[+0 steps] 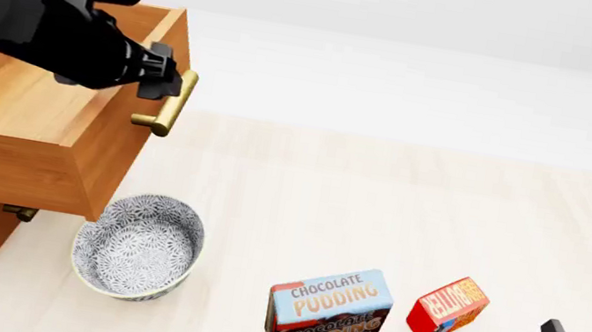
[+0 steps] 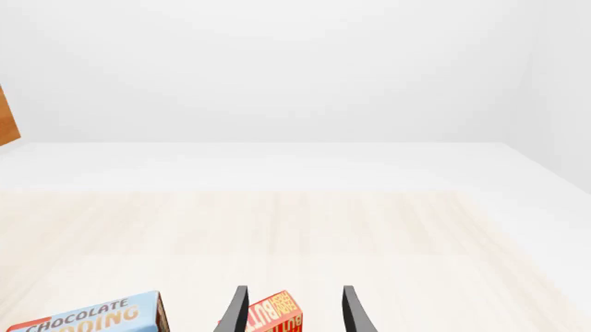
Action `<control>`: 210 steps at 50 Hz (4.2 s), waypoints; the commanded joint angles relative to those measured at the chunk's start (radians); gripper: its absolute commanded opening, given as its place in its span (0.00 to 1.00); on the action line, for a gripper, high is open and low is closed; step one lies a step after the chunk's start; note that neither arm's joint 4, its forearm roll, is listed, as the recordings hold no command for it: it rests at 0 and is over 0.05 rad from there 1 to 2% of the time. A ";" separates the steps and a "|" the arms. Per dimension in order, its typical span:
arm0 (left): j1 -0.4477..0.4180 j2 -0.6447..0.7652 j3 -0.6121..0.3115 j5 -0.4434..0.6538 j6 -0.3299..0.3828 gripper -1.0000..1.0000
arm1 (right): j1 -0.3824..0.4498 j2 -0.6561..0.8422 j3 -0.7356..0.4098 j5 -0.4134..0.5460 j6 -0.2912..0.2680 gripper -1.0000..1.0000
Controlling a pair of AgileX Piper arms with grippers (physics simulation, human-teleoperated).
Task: Put the butter at the back in the top drawer of the cabinet and close it.
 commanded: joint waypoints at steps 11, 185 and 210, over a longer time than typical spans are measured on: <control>-0.083 -0.079 -0.077 0.027 0.061 1.00 | 0.000 0.000 0.000 0.000 0.000 1.00; -0.631 0.473 -0.280 -0.150 0.081 1.00 | 0.000 0.000 0.000 0.000 0.000 1.00; -0.662 0.519 -0.318 -0.143 0.075 1.00 | 0.000 0.000 0.000 0.000 0.000 1.00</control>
